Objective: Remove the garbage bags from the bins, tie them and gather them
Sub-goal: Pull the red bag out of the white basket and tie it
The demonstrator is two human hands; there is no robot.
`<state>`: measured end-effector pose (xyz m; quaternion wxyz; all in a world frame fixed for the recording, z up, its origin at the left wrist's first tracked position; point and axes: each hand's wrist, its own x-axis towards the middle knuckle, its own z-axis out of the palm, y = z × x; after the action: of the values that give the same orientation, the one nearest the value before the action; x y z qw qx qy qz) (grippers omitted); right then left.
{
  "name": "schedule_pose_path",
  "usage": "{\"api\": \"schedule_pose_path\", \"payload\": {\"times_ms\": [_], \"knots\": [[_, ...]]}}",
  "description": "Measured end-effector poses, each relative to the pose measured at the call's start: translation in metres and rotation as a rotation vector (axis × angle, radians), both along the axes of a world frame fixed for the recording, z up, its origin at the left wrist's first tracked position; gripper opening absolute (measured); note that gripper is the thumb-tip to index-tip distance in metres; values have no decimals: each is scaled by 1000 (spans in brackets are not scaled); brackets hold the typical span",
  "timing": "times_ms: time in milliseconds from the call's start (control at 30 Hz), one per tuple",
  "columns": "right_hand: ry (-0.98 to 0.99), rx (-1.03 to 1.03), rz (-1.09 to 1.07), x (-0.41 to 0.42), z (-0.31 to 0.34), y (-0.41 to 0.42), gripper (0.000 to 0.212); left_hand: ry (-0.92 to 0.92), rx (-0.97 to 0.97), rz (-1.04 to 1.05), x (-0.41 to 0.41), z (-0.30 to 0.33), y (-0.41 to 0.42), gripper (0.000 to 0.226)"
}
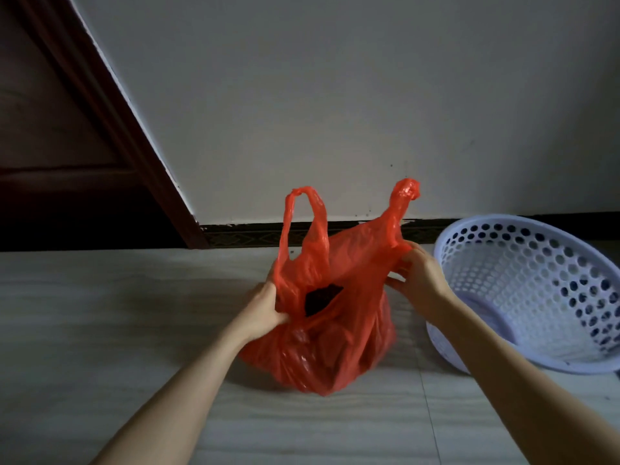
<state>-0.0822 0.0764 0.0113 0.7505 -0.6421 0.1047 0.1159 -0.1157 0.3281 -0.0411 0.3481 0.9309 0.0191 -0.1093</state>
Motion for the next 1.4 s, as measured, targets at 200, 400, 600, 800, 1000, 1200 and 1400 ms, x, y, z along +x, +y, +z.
{"api": "schedule_pose_path", "payload": {"times_ms": [200,400,600,800,1000,1200,1400], "knots": [[-199,-356,372,-5,-14,-5,87,-96,-402,244,1,-11,-12,14],[-216,-897,180,2,-38,-3,13,-211,-565,350,12,0,-21,21],[-234,-634,-40,7,-41,-5,29,-100,-611,328,20,6,-15,25],[-123,-242,-222,11,-47,2,23,153,-761,79,11,5,3,97],[-160,-277,-268,11,-50,2,23,-164,-446,333,9,-3,-8,12],[-144,-362,-234,8,-56,1,31,-59,-1022,582,13,6,-17,17],[38,110,114,3,-53,2,8,43,-1245,682,17,1,-30,35]]}}
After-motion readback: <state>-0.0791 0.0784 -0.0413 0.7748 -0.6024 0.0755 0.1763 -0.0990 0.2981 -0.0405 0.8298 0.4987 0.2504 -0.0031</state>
